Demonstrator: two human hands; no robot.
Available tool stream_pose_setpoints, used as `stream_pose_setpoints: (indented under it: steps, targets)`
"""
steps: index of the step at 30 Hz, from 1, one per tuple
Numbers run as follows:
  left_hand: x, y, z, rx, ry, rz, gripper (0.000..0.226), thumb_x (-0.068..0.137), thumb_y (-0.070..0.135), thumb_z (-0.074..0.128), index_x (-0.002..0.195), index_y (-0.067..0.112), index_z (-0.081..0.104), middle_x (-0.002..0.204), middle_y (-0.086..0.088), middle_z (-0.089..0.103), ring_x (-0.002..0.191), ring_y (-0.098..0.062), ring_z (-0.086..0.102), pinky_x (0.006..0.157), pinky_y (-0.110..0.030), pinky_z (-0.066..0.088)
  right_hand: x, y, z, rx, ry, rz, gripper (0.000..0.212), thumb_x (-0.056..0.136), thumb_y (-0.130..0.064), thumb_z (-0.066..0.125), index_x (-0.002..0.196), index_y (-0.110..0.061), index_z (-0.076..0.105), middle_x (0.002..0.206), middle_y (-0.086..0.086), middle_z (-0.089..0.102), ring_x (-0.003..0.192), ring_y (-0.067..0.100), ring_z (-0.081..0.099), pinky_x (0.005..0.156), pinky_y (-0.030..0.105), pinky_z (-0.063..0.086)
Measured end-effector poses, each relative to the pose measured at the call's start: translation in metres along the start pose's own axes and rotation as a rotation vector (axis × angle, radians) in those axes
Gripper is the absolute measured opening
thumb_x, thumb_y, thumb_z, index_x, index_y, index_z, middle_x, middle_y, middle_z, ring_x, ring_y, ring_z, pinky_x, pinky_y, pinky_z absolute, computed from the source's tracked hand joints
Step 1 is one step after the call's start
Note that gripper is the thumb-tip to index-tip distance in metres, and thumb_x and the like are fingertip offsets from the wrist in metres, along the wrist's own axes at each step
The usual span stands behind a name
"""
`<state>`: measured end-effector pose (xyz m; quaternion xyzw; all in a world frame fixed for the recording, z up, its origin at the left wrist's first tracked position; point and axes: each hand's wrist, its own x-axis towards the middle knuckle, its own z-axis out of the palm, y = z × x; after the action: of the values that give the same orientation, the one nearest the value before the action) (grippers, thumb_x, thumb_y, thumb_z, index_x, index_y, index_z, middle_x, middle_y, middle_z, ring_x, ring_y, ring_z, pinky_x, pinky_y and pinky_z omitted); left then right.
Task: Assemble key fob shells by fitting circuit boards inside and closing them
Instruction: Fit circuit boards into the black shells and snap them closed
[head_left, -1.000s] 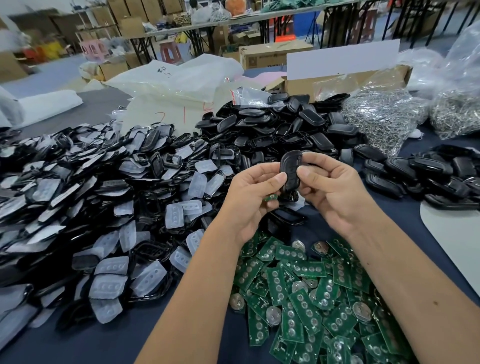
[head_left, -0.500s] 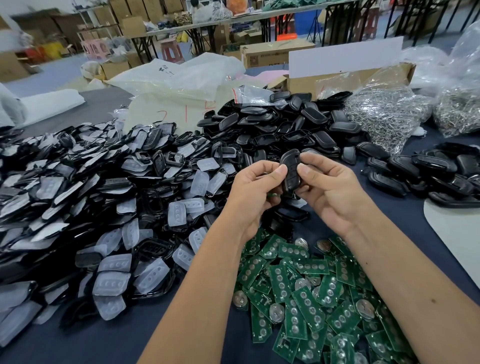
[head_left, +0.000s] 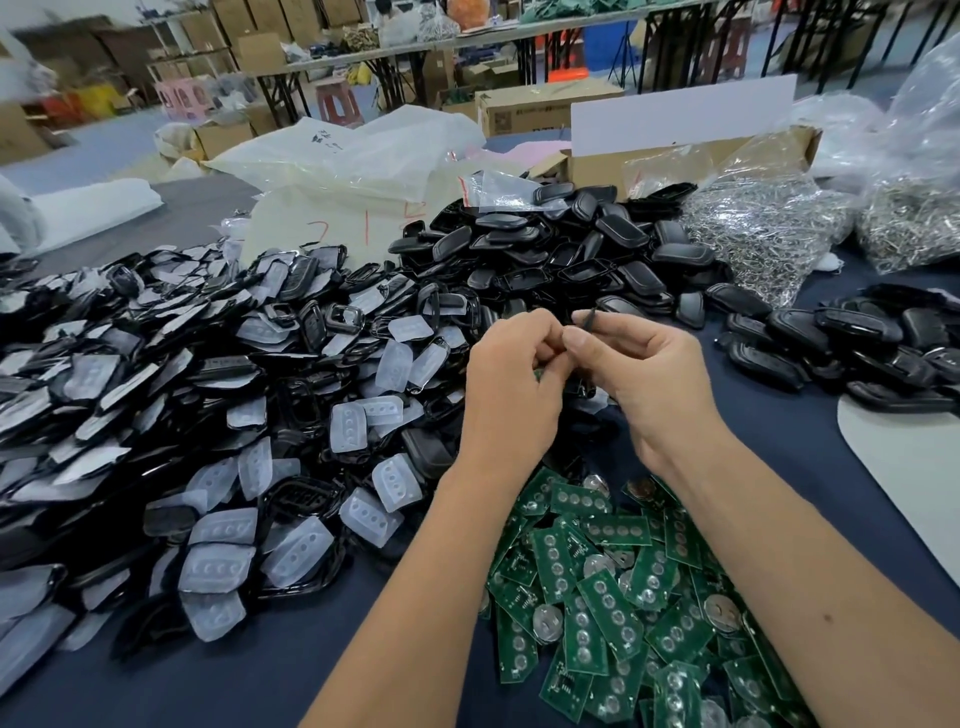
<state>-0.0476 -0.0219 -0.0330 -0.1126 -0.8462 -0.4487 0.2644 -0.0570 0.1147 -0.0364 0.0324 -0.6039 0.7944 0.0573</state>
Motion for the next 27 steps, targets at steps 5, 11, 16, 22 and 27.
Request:
stream_pose_setpoints:
  steps: [5, 11, 16, 22, 27]
  targets:
    - [0.002, 0.001, -0.009, -0.121, -0.068, -0.080, 0.017, 0.083, 0.010, 0.081, 0.094, 0.022, 0.075, 0.085, 0.012, 0.071, 0.080, 0.000, 0.062, 0.070, -0.013, 0.046, 0.003, -0.007, -0.002, 0.148, 0.043, 0.058, 0.028, 0.083, -0.017, 0.081, 0.109, -0.007, 0.077, 0.101, 0.012, 0.080, 0.096, 0.023, 0.076, 0.087, 0.033, 0.062]
    - [-0.001, -0.015, -0.013, 0.407, -0.108, -0.266, 0.035, 0.093, 0.049, 0.068, 0.122, 0.032, 0.070, 0.111, 0.002, 0.058, 0.114, -0.022, 0.044, 0.095, -0.030, 0.037, 0.008, -0.010, -0.011, 0.345, 0.062, 0.111, 0.022, 0.099, -0.007, 0.065, 0.118, 0.002, 0.069, 0.105, 0.015, 0.075, 0.100, 0.026, 0.074, 0.093, 0.034, 0.060]
    - [-0.001, -0.013, -0.010, 0.393, -0.175, -0.300, 0.033, 0.089, 0.047, 0.075, 0.119, 0.034, 0.071, 0.107, 0.001, 0.054, 0.115, -0.026, 0.049, 0.101, -0.040, 0.046, 0.007, -0.011, -0.012, 0.352, -0.039, 0.140, 0.019, 0.101, -0.005, 0.059, 0.117, 0.000, 0.068, 0.113, 0.016, 0.071, 0.108, 0.027, 0.071, 0.096, 0.033, 0.060]
    - [0.000, -0.009, -0.011, 0.302, -0.168, -0.340, 0.030, 0.086, 0.029, 0.081, 0.103, 0.026, 0.056, 0.102, 0.005, 0.063, 0.107, -0.023, 0.057, 0.090, -0.042, 0.050, 0.007, -0.012, -0.012, 0.274, -0.089, 0.179, 0.034, 0.083, -0.021, 0.070, 0.114, -0.007, 0.072, 0.107, 0.008, 0.074, 0.099, 0.019, 0.069, 0.093, 0.032, 0.056]
    - [0.001, -0.010, -0.012, 0.318, -0.121, -0.364, 0.044, 0.087, 0.025, 0.081, 0.122, 0.024, 0.053, 0.113, 0.001, 0.064, 0.113, -0.024, 0.055, 0.097, -0.042, 0.049, 0.008, -0.010, -0.014, 0.269, -0.099, 0.221, 0.034, 0.081, -0.023, 0.073, 0.111, -0.009, 0.075, 0.104, 0.007, 0.078, 0.093, 0.017, 0.071, 0.094, 0.033, 0.053]
